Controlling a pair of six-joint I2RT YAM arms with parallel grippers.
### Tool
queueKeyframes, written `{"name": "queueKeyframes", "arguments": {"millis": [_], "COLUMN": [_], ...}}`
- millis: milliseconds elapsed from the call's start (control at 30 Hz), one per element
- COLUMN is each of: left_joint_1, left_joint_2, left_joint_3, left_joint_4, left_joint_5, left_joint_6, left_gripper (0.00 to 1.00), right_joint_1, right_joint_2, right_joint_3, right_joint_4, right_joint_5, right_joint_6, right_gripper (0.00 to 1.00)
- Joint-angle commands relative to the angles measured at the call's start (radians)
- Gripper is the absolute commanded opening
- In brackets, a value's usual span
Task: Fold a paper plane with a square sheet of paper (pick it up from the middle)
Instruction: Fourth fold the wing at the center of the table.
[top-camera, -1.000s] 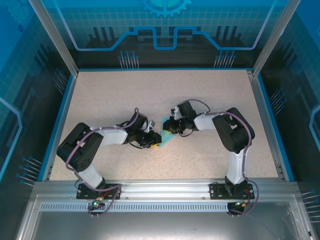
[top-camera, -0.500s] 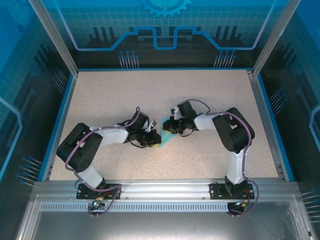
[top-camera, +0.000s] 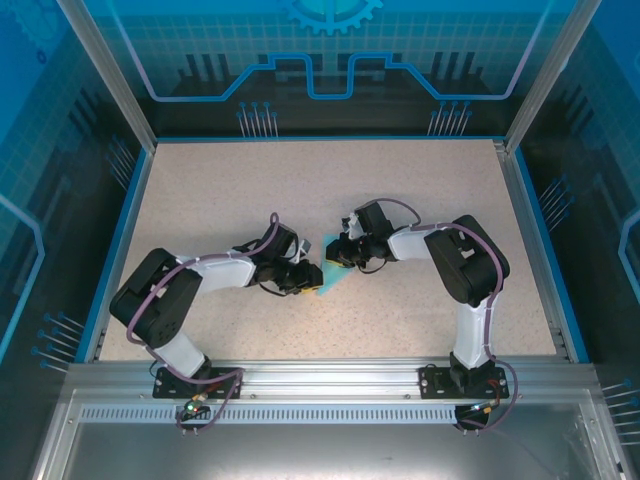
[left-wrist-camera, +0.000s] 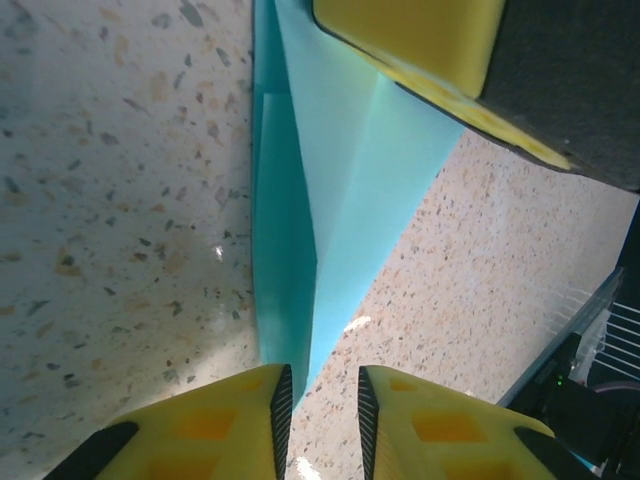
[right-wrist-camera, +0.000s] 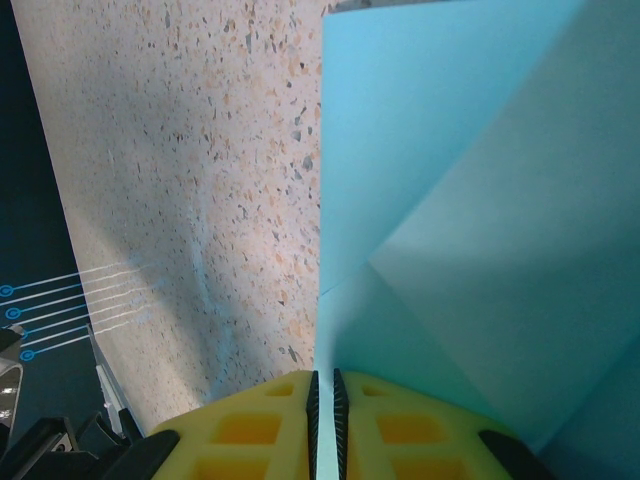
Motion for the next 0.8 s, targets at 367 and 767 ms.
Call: {"name": "queueKeyframes", "arguments": {"millis": [367,767], "left_joint_1": [-0.022,-0.029], "left_joint_2": [0.045,0.077], "left_joint_3": [0.014,0.01], "left_joint_4": [-0.004,-0.019], "left_joint_5": [-0.007,0.006], "left_joint_6": [0.009,0.02], "left_gripper": [0.07,0.0], "right_joint_1": [-0.001,0.001], "right_joint_2": [0.052,0.057], "right_joint_3": [-0.019,-0.021], "right_joint_4": [-0.057,-0.062], "right_joint_5": [0.031,0.033], "right_joint_6": [-0.009,-0.012], "right_gripper": [0.15,0.15]}}
